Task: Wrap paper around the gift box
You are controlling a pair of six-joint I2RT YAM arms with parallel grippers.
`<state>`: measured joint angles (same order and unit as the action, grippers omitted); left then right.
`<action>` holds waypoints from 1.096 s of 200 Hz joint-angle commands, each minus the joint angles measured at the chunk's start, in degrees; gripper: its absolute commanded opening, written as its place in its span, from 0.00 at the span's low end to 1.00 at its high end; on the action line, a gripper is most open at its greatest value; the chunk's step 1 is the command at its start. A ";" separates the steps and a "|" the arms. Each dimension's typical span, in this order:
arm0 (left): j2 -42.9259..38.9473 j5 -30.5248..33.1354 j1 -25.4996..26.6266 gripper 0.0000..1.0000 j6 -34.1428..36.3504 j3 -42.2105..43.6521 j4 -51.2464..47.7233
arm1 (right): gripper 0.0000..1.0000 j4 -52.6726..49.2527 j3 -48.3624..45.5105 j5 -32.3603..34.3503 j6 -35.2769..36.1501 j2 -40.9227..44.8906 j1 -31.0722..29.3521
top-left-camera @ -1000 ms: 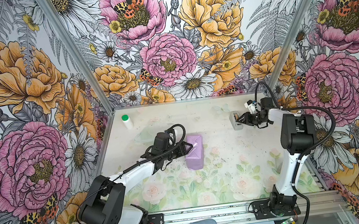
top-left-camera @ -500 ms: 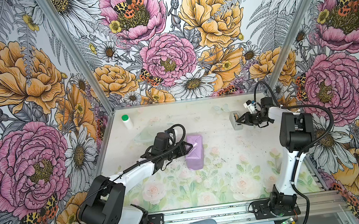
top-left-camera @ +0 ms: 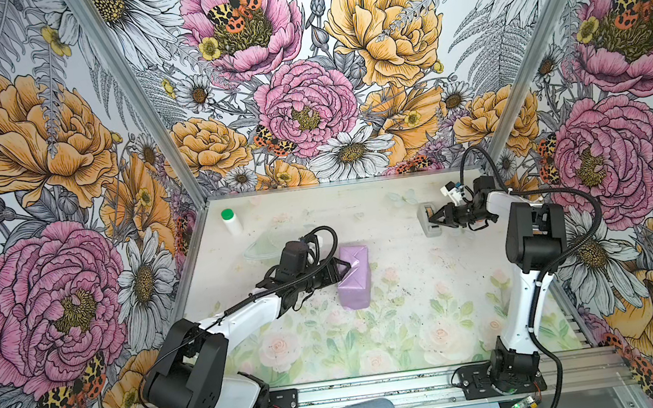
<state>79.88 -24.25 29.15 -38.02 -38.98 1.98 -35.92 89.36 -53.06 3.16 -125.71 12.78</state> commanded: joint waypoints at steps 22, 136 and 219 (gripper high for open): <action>1.69 2.90 0.38 0.61 1.37 0.93 -4.70 | 0.19 -5.36 1.64 -1.10 2.01 -2.65 -0.82; 2.57 2.95 0.75 0.61 1.46 0.75 -4.41 | 0.20 -13.01 3.15 2.80 4.77 -3.20 -0.87; 2.04 3.25 0.84 0.61 1.55 1.03 -4.25 | 0.04 -12.77 3.98 2.25 4.38 -1.64 -0.52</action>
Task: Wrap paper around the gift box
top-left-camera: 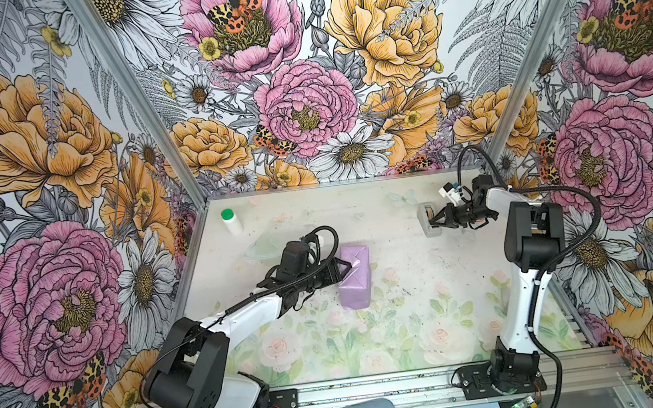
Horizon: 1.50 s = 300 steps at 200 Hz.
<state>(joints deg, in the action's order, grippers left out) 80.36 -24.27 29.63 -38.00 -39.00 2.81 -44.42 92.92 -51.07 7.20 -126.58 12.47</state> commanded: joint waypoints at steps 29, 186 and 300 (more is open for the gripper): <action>1.38 3.44 0.40 0.61 1.52 1.03 -5.09 | 0.00 -3.64 0.34 -0.72 -0.70 1.51 -0.08; 0.66 3.96 0.55 0.61 1.85 0.87 -5.70 | 0.00 16.12 -18.84 -2.23 -20.33 18.93 1.24; 0.77 4.16 1.05 0.61 2.40 0.05 -6.32 | 0.00 30.68 -41.59 2.05 -27.48 29.63 1.07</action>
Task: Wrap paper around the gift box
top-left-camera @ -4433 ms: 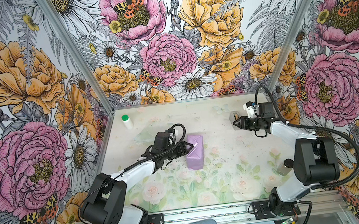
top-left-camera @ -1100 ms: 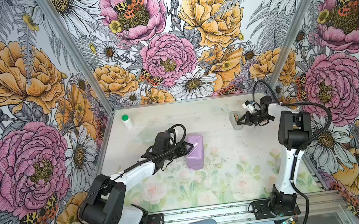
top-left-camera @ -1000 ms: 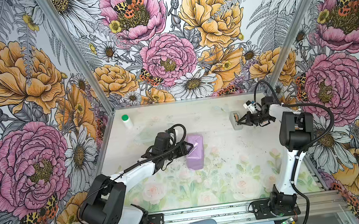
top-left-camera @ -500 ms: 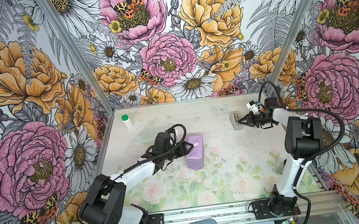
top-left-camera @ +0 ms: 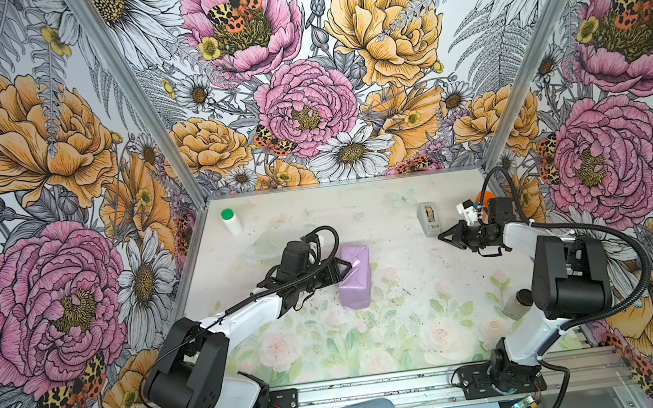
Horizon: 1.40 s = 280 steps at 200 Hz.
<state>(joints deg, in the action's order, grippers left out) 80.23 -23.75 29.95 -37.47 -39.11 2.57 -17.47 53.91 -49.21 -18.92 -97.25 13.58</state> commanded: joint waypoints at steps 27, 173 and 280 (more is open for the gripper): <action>1.07 3.62 0.94 0.61 1.81 -0.06 -6.08 | 0.00 6.80 -4.93 -1.19 -1.76 -2.87 -0.21; 1.16 4.32 1.30 0.61 2.14 -0.43 -6.76 | 0.00 10.87 -5.46 14.26 -11.05 -5.43 -0.13; 0.38 4.73 1.14 0.61 2.59 0.05 -7.25 | 0.00 2.73 -5.20 26.08 -10.17 0.02 -0.02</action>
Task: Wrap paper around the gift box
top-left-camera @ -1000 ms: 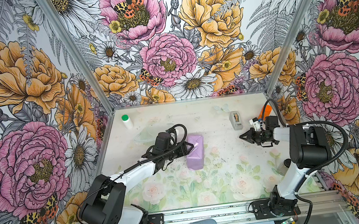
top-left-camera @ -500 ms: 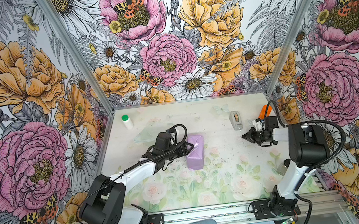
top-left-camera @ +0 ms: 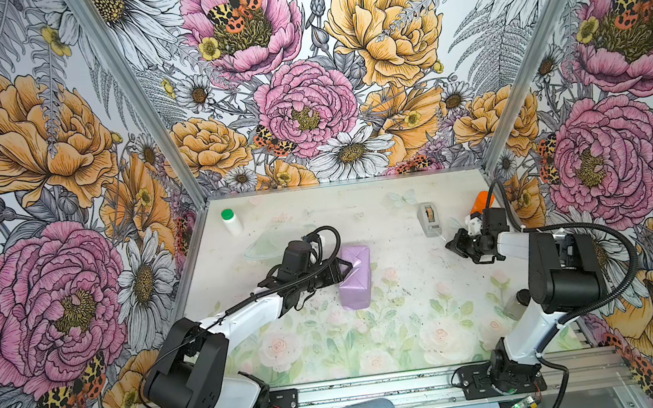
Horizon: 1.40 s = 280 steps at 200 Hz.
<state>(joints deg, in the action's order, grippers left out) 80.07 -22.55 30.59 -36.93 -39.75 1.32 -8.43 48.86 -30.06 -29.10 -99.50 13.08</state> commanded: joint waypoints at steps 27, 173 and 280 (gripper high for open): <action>0.35 3.59 0.52 0.61 2.04 0.64 -6.02 | 0.00 -7.89 0.31 8.75 0.44 2.60 0.53; 1.02 3.77 1.40 0.61 2.19 -0.42 -6.24 | 0.00 -12.73 5.49 -14.79 15.75 31.64 -20.84; 0.57 4.66 2.02 0.61 2.91 -1.30 -7.69 | 0.00 -24.99 18.13 -14.42 22.86 13.91 -44.97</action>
<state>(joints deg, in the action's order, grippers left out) 80.03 -20.53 32.05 -35.88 -41.28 -0.89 -29.10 64.86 -44.84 -8.27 -83.24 -30.92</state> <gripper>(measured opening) 0.612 0.042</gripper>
